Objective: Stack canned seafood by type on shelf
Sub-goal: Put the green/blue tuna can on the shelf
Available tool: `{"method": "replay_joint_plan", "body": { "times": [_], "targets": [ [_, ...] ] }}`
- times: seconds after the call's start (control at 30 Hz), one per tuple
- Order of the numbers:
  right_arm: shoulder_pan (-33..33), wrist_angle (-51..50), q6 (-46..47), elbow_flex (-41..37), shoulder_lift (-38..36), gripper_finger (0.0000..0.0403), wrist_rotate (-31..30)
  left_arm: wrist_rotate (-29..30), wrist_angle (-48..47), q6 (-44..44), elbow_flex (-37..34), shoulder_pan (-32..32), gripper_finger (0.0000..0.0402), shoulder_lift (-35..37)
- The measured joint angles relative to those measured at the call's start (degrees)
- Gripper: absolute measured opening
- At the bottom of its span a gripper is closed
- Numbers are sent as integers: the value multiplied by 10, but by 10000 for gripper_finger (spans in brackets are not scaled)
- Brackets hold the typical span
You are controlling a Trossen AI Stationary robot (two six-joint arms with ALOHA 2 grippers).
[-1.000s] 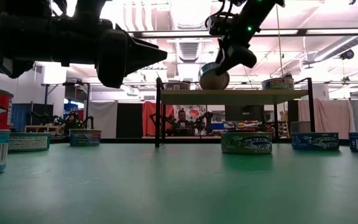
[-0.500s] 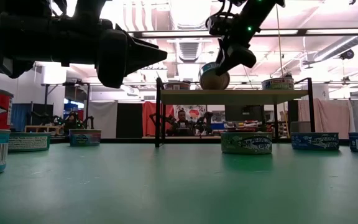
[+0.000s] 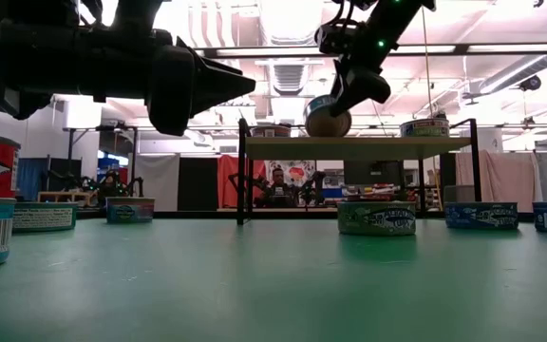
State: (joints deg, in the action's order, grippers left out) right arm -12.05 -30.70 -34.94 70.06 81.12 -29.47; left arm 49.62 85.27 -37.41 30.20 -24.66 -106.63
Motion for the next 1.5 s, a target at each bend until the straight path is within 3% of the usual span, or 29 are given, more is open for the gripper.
{"method": "replay_joint_plan", "body": {
  "times": [0.43,1.0,1.5],
  "targets": [
    [0,-7,27,0,0,261,0,0,-2,0,0,0,201,0],
    [-20,-39,112,0,0,317,0,0,-1,0,0,0,201,0],
    [-41,-33,126,0,0,311,2,0,-1,0,0,0,201,0]
  ]
}}
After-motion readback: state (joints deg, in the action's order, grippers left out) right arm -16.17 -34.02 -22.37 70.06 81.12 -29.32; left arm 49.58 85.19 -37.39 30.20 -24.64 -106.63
